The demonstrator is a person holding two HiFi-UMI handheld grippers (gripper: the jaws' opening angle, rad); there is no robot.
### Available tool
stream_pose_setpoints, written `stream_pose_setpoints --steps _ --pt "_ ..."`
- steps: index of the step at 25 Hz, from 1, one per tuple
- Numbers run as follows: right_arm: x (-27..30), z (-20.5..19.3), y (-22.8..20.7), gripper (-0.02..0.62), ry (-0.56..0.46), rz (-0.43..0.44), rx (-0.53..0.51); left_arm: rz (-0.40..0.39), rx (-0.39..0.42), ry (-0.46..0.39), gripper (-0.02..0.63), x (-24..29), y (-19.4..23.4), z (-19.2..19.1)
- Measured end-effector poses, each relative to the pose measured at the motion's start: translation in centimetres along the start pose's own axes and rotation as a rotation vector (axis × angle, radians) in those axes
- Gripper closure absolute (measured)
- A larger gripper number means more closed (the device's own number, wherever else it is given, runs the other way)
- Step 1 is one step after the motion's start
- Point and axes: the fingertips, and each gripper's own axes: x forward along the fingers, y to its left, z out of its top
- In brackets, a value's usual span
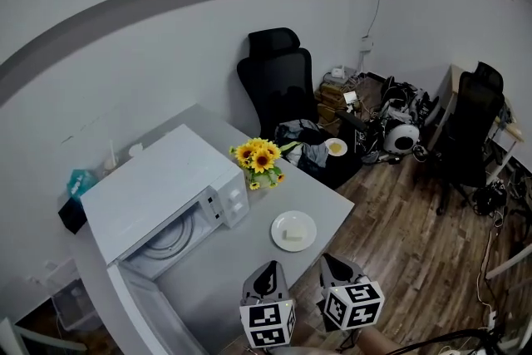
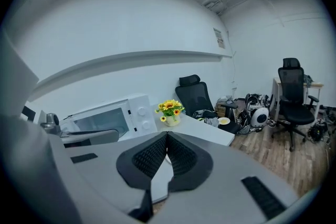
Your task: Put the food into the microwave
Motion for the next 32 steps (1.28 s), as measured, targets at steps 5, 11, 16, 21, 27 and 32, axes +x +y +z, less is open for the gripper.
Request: stream_pose_setpoints --steps 5,11,16,21,27,32 --pt "2.1 0.9 0.3 0.58 0.021 0.056 0.035 0.019 -0.023 -0.003 0.604 1.5 1.0 0.8" --pt "3.1 1.5 -1.5 0.58 0.027 0.061 0.097 0.046 -0.035 0.028 0.604 2.1 1.6 0.2" --pt "4.8 1.5 -3.5 0.58 0.053 0.071 0.15 0.066 -0.022 0.047 0.604 3.2 0.9 0.3" --pt "7.9 2.9 -4.3 0.58 0.061 0.143 0.105 0.134 -0.059 0.066 0.604 5.9 1.6 0.2" --pt "10.3 5.3 -4.8 0.58 0.031 0.234 0.002 0.186 -0.081 0.065 0.604 9.2 1.2 2.0" --pt "11.9 5.4 -4.7 0.58 0.034 0.278 0.003 0.209 -0.108 0.066 0.604 10.7 1.5 2.5"
